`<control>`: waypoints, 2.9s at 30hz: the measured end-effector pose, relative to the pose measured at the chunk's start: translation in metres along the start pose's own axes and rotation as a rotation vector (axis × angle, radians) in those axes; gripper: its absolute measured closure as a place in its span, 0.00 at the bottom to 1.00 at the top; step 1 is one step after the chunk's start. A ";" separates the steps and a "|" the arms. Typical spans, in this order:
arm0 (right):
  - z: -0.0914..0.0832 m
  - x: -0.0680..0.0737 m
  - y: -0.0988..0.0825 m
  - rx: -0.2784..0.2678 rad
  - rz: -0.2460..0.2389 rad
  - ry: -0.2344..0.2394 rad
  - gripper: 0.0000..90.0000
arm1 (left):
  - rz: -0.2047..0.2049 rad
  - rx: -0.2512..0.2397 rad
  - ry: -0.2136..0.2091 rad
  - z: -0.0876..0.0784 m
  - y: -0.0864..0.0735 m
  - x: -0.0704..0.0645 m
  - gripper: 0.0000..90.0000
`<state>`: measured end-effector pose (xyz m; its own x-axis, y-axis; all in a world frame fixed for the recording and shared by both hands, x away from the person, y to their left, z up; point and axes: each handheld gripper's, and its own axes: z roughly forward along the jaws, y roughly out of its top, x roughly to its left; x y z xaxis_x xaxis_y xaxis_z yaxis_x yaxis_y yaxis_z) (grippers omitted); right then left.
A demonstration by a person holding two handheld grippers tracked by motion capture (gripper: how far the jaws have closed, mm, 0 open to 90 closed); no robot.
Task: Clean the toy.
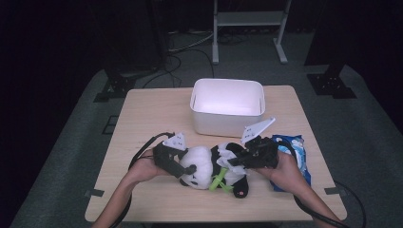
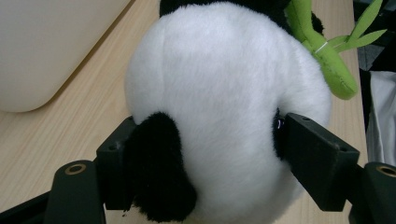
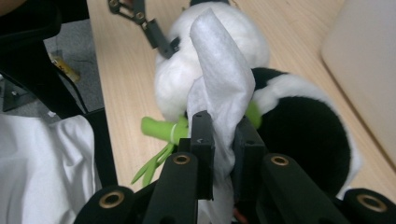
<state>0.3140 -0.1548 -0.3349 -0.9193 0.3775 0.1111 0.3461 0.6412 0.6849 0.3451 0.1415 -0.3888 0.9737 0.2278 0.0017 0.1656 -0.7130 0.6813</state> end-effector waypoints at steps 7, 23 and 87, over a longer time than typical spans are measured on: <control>0.011 -0.009 0.016 0.028 -0.011 -0.008 0.89 | -0.019 -0.018 0.008 0.000 -0.005 -0.002 0.28; -0.004 -0.028 -0.003 0.040 0.066 -0.033 0.89 | -0.021 -0.033 -0.013 -0.001 -0.005 -0.005 0.20; -0.035 -0.013 -0.022 0.068 0.065 -0.047 0.89 | -0.037 -0.085 -0.100 -0.002 -0.008 -0.005 0.36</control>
<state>0.3119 -0.1972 -0.3267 -0.8853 0.4496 0.1186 0.4180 0.6580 0.6264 0.3386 0.1469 -0.3927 0.9786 0.1826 -0.0952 0.1923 -0.6455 0.7391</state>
